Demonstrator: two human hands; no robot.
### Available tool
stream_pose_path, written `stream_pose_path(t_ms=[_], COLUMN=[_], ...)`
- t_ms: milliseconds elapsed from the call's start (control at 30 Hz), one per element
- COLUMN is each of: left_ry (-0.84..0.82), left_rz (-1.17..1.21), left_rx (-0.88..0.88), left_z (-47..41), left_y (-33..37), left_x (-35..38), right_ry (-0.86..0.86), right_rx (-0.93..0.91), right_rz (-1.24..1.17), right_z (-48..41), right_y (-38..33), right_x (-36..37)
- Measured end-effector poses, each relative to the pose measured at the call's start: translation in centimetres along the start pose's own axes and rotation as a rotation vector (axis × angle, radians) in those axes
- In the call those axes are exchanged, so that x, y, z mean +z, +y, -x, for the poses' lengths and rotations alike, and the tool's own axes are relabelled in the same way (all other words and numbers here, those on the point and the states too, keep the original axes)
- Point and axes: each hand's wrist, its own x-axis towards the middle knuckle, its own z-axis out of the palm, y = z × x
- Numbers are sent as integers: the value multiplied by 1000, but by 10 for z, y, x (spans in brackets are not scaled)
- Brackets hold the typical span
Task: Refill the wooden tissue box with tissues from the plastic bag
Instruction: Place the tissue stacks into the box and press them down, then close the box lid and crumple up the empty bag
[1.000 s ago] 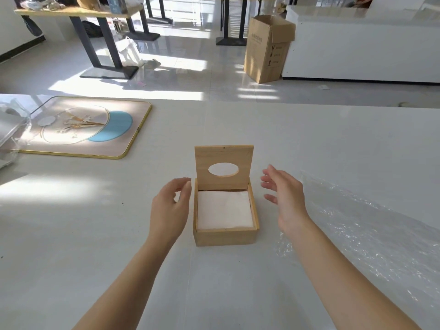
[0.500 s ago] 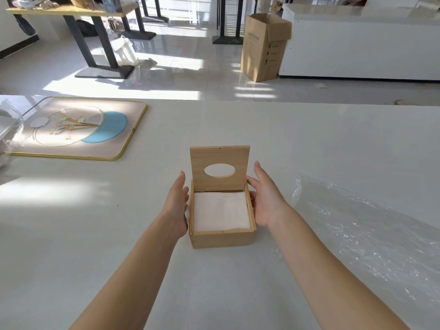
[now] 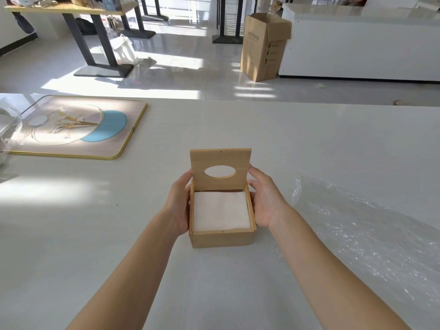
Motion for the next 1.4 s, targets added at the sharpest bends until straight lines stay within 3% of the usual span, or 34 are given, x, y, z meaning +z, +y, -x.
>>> stream_pose_path(t_ms=[233,367,567,767,1000,1400], left_ry=[-103,-110,-10,-144,-198,-270], left_rz=[6,67,-338,-379,-651,-575], left_rx=[73,97,142,7,189,351], left_z=[7,8,20,35,39,40], left_y=[-4,-9,-6,-6,-14,-25], left_x=[-8,-15,-26,-39,-38,-39], right_ry=[-69,-142,-165,-239,-146,-69], right_rx=[-13,-59,-144,-206,-308,-432], right_rz=[-81,-9,141,333,521,597], right_z=[3,6,12,20,24,25], right_y=[7,13,20,21,33,46], right_x=[-10,-16,-26,-35,-39,-35])
